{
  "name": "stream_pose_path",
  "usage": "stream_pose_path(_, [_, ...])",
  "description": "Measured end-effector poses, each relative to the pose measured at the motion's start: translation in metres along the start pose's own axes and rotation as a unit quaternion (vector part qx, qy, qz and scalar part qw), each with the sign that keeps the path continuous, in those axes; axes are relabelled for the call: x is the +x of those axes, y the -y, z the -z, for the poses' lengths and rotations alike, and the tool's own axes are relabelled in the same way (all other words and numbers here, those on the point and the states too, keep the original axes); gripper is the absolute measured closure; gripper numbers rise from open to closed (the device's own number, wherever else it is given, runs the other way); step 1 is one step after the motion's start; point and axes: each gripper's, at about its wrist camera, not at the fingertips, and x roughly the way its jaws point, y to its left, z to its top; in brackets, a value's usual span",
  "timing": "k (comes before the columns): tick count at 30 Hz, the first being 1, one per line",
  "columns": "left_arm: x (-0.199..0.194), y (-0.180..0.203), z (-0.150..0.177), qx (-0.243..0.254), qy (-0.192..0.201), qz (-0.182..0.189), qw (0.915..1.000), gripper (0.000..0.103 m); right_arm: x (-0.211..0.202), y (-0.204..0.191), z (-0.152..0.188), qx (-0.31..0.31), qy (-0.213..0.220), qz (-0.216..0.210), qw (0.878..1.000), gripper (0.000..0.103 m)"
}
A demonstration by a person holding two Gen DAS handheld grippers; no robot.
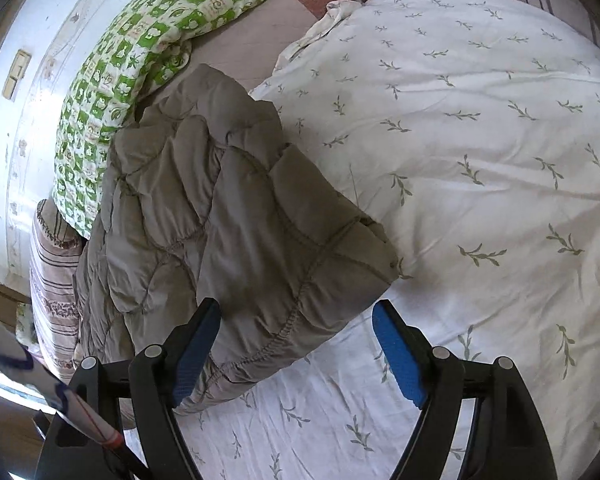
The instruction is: Fold large clothes
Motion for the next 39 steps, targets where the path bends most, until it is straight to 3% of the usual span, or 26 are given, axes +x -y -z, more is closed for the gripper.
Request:
stream_pose_path(6, [-0.001, -0.001, -0.001, -0.007, -0.007, 0.007, 0.9999, 0.023, 0.001, 0.004, -0.001, 0.013, 0.000, -0.004, 1.000, 0.019])
stream_pose_path(7, [-0.001, -0.004, -0.002, -0.014, -0.014, 0.017, 0.9997, 0.023, 0.002, 0.005, -0.001, 0.018, 0.000, -0.006, 1.000, 0.019])
stream_pose_path(10, [0.000, -0.030, -0.009, -0.081, -0.046, 0.093, 0.9913, 0.021, 0.001, 0.009, -0.003, 0.026, 0.002, -0.008, 1.000, 0.019])
stream_pose_path(13, [0.010, -0.065, -0.005, -0.187, -0.084, 0.182, 0.9618, 0.021, 0.001, 0.010, -0.003, 0.033, 0.001, -0.016, 0.999, 0.018])
stream_pose_path(14, [0.017, -0.076, -0.002, -0.218, -0.098, 0.210, 0.9480, 0.021, 0.001, 0.010, -0.003, 0.035, 0.001, -0.019, 0.999, 0.018])
stream_pose_path(21, [0.036, -0.089, 0.009, -0.293, -0.123, 0.271, 0.9086, 0.021, 0.003, 0.008, -0.003, 0.040, 0.000, -0.029, 0.999, 0.018])
stream_pose_path(29, [0.054, -0.079, 0.015, -0.310, -0.139, 0.293, 0.8937, 0.021, 0.005, 0.018, -0.005, 0.070, -0.001, -0.046, 0.997, 0.018])
stream_pose_path(36, [0.069, -0.074, 0.008, -0.315, -0.107, 0.298, 0.8946, 0.019, 0.014, 0.028, -0.013, 0.098, 0.004, -0.060, 0.993, 0.016])
stream_pose_path(39, [0.072, -0.072, 0.004, -0.312, -0.098, 0.299, 0.8962, 0.018, 0.025, 0.035, -0.021, 0.118, 0.003, -0.088, 0.989, 0.012])
